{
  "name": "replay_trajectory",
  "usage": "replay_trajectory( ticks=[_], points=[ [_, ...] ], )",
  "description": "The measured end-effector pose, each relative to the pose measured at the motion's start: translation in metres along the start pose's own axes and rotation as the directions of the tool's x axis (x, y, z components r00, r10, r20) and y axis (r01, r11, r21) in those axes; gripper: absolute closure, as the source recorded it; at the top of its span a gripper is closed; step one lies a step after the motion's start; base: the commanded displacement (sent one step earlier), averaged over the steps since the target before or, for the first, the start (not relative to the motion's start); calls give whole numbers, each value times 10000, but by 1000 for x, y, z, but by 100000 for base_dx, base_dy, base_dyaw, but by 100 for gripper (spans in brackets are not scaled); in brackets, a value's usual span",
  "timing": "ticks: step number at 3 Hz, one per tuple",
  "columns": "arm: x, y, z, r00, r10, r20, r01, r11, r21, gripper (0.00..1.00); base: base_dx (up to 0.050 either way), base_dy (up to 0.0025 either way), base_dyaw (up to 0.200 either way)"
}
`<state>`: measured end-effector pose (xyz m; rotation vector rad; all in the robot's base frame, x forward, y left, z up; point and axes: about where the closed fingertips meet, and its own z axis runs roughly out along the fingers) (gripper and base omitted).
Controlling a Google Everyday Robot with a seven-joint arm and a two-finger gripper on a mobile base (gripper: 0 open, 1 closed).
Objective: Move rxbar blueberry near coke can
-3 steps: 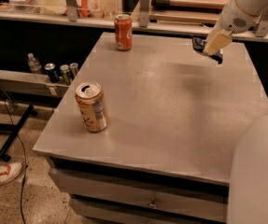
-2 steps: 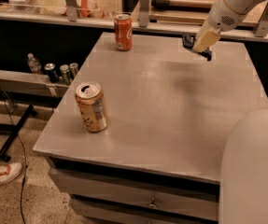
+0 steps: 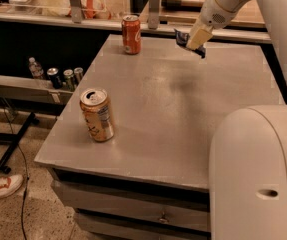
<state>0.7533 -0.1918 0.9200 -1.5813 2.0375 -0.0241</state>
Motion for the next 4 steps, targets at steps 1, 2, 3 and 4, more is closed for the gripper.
replay_trajectory(
  ticks=[1, 2, 3, 4],
  points=[
    [-21, -11, 9, 9996, -10, 266, 4, 9997, 226, 100, 0, 0, 0],
    [-58, -15, 26, 9969, -70, 779, 61, 9999, 127, 100, 0, 0, 0],
    [-58, -15, 26, 9969, -69, 782, 59, 9999, 127, 100, 0, 0, 0],
    [-56, -19, 27, 9961, 217, 854, -241, 9993, 269, 100, 0, 0, 0]
  ],
)
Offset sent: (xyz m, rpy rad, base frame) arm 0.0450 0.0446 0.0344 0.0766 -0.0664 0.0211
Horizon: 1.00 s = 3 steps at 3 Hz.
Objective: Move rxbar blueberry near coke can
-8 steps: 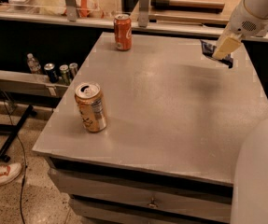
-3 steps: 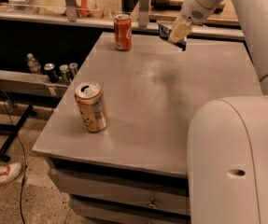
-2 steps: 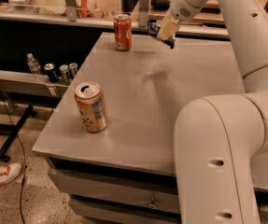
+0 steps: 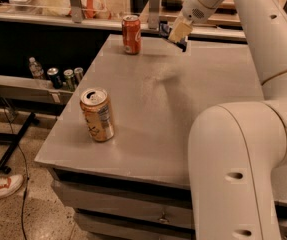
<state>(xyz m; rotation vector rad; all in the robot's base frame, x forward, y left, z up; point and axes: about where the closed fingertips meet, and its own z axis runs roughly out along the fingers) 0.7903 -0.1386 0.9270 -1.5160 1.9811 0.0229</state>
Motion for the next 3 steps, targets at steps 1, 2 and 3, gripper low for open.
replay_trajectory(
  ticks=[1, 2, 3],
  points=[
    [-5, -11, 2, 9981, 617, 48, -619, 9964, 583, 100, 0, 0, 0],
    [-14, -17, 3, 9939, 1103, 72, -1104, 9876, 1114, 100, 0, 0, 0],
    [-24, -8, 12, 9904, 1373, 183, -1385, 9834, 1173, 100, 0, 0, 0]
  ],
)
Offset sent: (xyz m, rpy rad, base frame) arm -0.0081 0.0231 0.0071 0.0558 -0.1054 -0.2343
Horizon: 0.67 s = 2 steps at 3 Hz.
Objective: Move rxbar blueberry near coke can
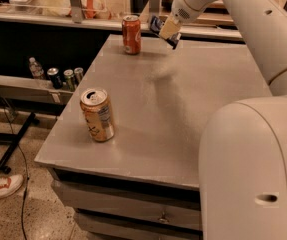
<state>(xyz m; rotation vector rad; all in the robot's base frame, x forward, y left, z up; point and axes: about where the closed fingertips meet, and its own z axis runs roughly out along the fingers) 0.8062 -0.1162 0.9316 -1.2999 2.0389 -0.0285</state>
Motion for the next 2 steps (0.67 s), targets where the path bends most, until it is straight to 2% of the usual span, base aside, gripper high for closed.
replay_trajectory(
  ticks=[2],
  points=[
    [-4, 27, 22, 9998, 204, 24, -203, 9990, -388, 100, 0, 0, 0]
  ],
)
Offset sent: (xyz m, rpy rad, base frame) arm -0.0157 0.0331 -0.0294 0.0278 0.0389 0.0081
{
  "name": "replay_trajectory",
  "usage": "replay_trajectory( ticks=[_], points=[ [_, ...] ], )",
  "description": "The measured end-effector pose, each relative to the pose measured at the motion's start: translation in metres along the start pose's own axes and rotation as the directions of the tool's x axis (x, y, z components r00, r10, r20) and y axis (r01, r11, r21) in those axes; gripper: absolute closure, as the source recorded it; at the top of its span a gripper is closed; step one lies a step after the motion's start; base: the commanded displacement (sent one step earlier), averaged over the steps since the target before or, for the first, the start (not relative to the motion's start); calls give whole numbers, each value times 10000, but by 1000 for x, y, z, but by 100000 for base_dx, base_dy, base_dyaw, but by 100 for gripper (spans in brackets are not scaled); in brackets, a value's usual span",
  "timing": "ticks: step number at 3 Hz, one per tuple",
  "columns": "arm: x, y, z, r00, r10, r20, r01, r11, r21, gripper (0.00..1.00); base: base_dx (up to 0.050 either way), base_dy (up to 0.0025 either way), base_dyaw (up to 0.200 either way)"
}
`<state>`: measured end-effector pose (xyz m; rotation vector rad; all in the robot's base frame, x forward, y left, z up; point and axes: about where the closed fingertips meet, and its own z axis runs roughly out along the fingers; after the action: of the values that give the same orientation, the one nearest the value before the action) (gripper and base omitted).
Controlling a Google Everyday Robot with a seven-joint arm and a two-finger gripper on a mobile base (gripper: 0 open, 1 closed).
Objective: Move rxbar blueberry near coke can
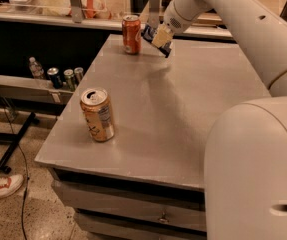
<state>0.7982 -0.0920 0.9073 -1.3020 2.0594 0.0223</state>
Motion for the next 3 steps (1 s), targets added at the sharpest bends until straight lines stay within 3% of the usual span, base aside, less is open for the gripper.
replay_trajectory(
  ticks=[1, 2, 3],
  points=[
    [4, 3, 5, 9997, 72, -218, -71, 10000, 23, 100, 0, 0, 0],
    [9, 3, 8, 9989, 227, -408, -224, 9997, 82, 85, 0, 0, 0],
    [12, 2, 10, 9983, 345, -474, -339, 9993, 133, 62, 0, 0, 0]
  ],
)
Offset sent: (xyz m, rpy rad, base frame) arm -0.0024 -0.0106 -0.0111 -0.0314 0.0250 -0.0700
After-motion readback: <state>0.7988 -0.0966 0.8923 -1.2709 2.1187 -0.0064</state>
